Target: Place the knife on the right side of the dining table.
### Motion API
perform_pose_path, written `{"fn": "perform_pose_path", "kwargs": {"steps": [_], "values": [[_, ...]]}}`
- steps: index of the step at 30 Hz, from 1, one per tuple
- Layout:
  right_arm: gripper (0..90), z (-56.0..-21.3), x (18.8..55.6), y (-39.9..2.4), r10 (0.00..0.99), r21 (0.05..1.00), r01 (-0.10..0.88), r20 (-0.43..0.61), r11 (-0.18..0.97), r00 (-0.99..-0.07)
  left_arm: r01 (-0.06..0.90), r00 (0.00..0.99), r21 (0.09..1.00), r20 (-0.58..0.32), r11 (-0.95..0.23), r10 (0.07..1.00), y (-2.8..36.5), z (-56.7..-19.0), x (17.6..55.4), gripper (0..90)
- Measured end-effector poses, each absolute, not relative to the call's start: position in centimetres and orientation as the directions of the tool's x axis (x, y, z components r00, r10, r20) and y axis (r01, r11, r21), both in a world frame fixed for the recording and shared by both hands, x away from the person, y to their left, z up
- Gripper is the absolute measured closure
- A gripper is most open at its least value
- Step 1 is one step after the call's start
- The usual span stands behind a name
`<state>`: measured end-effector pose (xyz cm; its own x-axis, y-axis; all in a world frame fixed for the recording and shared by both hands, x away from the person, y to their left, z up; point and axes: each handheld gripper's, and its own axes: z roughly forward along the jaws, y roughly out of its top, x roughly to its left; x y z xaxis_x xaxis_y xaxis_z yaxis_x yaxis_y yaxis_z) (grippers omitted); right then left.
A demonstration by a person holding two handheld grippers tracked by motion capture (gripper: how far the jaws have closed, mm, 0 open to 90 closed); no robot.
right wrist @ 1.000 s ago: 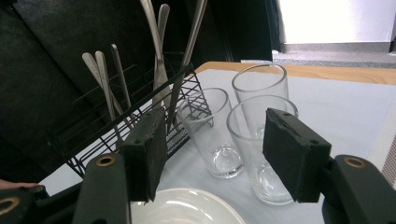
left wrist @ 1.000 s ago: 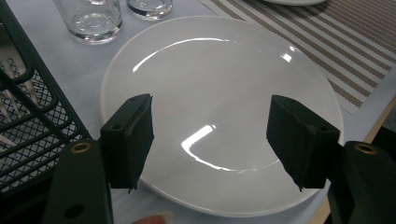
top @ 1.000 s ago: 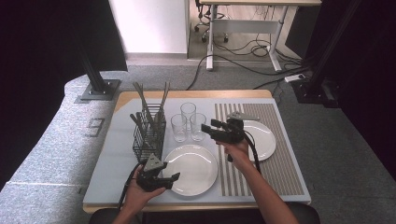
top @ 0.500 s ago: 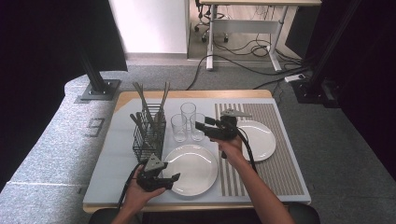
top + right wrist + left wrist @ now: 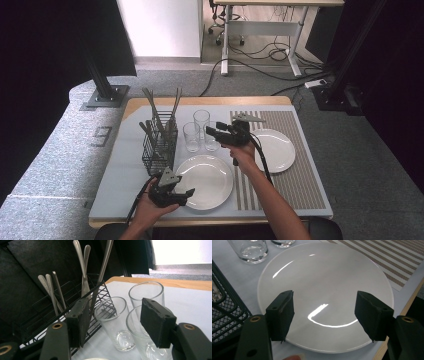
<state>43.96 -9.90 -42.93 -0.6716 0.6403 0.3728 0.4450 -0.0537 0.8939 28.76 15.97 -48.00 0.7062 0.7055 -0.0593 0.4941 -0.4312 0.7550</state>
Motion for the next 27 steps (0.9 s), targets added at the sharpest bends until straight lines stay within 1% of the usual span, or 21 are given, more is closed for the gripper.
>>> {"fn": "perform_pose_path", "kwargs": {"steps": [27], "values": [[40.8,-42.2,45.8,-7.3,0.635,0.887,0.461,0.371,-0.027,-0.678,0.501,0.700,0.757,-0.068,-0.420,0.711,16.4,-47.9,28.9,31.9]]}}
